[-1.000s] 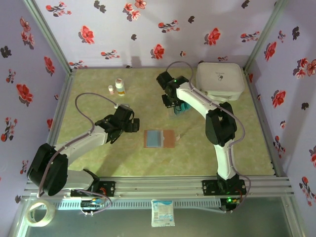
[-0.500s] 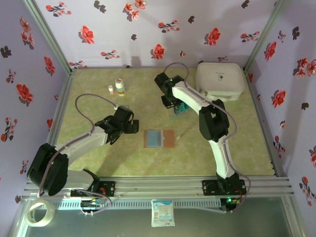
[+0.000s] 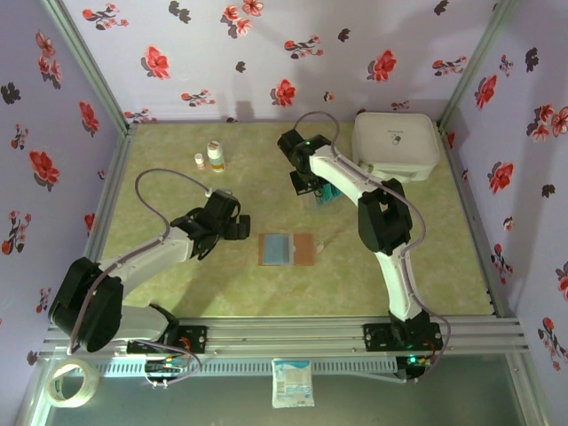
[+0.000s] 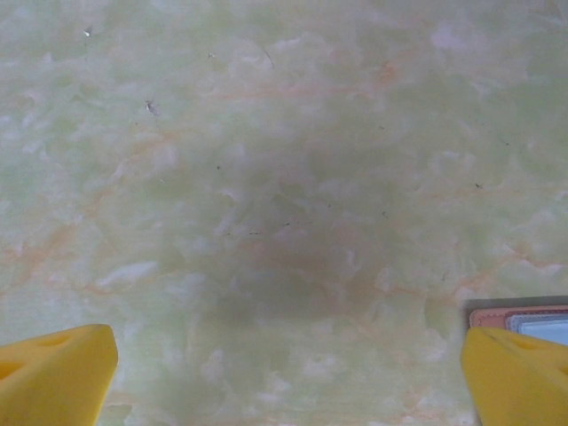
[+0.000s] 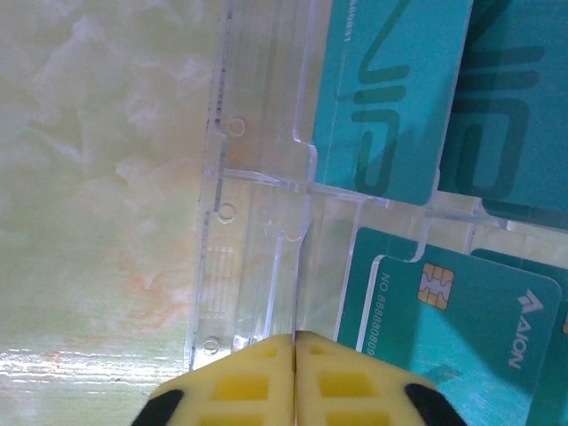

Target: Put the credit cards into the card holder

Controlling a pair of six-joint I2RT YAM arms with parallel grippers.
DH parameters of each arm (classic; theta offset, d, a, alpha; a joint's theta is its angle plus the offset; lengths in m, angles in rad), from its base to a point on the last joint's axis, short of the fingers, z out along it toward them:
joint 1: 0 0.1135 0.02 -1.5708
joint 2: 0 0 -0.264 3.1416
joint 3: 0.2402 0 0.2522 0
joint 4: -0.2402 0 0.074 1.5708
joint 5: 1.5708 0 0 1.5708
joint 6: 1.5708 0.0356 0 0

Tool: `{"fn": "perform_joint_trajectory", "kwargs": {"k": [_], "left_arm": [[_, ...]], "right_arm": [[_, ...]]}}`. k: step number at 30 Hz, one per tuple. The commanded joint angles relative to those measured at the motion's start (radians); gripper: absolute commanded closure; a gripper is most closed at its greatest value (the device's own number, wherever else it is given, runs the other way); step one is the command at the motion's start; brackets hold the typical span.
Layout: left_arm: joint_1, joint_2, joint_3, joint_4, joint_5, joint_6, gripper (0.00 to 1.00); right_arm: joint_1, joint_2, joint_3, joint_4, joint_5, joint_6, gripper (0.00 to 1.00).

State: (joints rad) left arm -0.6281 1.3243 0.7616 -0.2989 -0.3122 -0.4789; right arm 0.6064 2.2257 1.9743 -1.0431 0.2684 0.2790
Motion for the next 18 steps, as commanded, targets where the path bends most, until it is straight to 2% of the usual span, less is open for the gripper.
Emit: {"fn": "perform_joint_trajectory", "kwargs": {"k": [1,10,15,18], "left_arm": [[0.010,-0.001,-0.010,0.018,0.004,0.001,0.00],[0.011,-0.003,0.006,-0.006,0.008,0.012,0.00],[0.011,-0.002,0.025,-0.030,0.023,0.028,0.00],[0.011,-0.001,0.037,-0.048,0.028,0.034,0.00]], "right_arm": [[-0.009,0.013,0.022,-0.028,0.013,-0.008,1.00],[-0.013,-0.068,0.048,-0.056,-0.007,-0.014,1.00],[-0.013,-0.187,0.014,-0.059,-0.038,-0.011,1.00],[-0.011,-0.296,-0.079,0.002,-0.093,0.015,1.00]]}}
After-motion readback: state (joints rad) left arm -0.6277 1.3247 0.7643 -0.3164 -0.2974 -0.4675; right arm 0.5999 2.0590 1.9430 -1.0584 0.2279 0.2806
